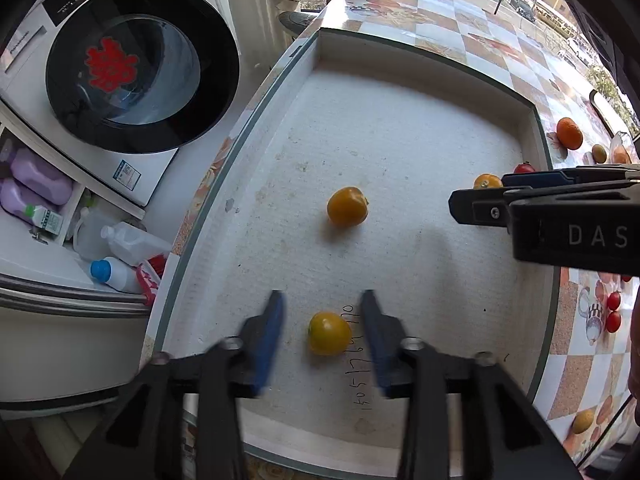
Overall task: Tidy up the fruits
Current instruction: 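Carry both tomatoes into the white tray and open both tools, then grasp a brown round fruit with left tool while right tool grasps a red tomato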
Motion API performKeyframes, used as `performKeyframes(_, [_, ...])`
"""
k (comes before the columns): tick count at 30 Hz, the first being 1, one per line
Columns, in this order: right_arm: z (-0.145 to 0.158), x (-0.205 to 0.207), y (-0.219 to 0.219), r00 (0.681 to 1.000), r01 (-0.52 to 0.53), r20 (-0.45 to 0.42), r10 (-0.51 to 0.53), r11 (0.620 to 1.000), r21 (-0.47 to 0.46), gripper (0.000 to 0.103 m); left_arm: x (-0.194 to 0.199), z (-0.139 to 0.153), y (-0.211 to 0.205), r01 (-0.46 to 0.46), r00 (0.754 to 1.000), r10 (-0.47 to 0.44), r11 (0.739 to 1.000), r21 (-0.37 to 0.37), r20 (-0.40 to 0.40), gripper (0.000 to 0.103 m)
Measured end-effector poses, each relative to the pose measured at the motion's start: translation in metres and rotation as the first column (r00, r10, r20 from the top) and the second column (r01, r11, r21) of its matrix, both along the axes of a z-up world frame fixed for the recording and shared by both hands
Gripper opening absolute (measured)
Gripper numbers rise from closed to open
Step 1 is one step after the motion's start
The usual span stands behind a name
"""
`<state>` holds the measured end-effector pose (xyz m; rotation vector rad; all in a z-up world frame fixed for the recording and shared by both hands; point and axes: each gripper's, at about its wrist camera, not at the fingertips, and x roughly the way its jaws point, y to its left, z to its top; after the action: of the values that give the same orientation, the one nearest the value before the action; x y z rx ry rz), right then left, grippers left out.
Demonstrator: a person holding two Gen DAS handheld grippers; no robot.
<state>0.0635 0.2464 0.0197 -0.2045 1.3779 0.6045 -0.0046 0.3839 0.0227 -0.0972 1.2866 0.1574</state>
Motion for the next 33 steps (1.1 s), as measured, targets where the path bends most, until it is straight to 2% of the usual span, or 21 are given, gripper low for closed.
performKeyframes(1, [0.0, 0.0, 0.001, 1.0, 0.002, 0.008, -0.002, 1.0, -0.008, 0.074, -0.002, 0.004, 0.002, -0.007, 1.0, 0.007, 1.0, -0.006, 0.027, 0.083])
performKeyframes(3, [0.002, 0.001, 0.001, 1.0, 0.005, 0.013, -0.005, 1.0, 0.004, 0.074, -0.004, 0.011, 0.001, 0.002, 0.998, -0.001, 1.0, -0.008, 0.062, 0.083])
performKeyframes(8, [0.008, 0.003, -0.004, 1.0, 0.026, 0.011, -0.027, 0.999, 0.032, 0.074, -0.002, 0.008, 0.0, 0.012, 0.999, -0.012, 1.0, -0.006, 0.031, 0.083])
performKeyframes(10, [0.013, 0.003, -0.008, 0.999, 0.039, 0.012, -0.04, 0.998, 0.048, 0.083, -0.003, 0.009, -0.001, 0.014, 1.0, -0.014, 1.0, -0.007, 0.028, 0.083])
performKeyframes(17, [0.034, -0.002, -0.036, 0.993, 0.11, 0.027, -0.113, 0.99, 0.092, 0.086, -0.006, 0.02, -0.028, 0.086, 0.996, -0.087, 0.996, 0.017, 0.025, 0.083])
performKeyframes(21, [0.044, -0.009, -0.071, 0.982, 0.18, 0.04, -0.184, 0.979, 0.094, 0.086, -0.005, 0.028, -0.051, 0.131, 0.991, -0.13, 0.991, -0.017, 0.025, 0.083])
performKeyframes(25, [0.048, -0.019, -0.118, 0.963, 0.26, 0.043, -0.265, 0.962, 0.086, 0.086, -0.003, 0.036, -0.082, 0.203, 0.978, -0.203, 0.979, -0.02, 0.04, 0.083])
performKeyframes(33, [0.043, -0.052, -0.222, 0.898, 0.438, 0.028, -0.438, 0.899, 0.024, 0.086, -0.007, 0.041, -0.146, 0.324, 0.946, -0.322, 0.945, -0.054, 0.041, 0.083])
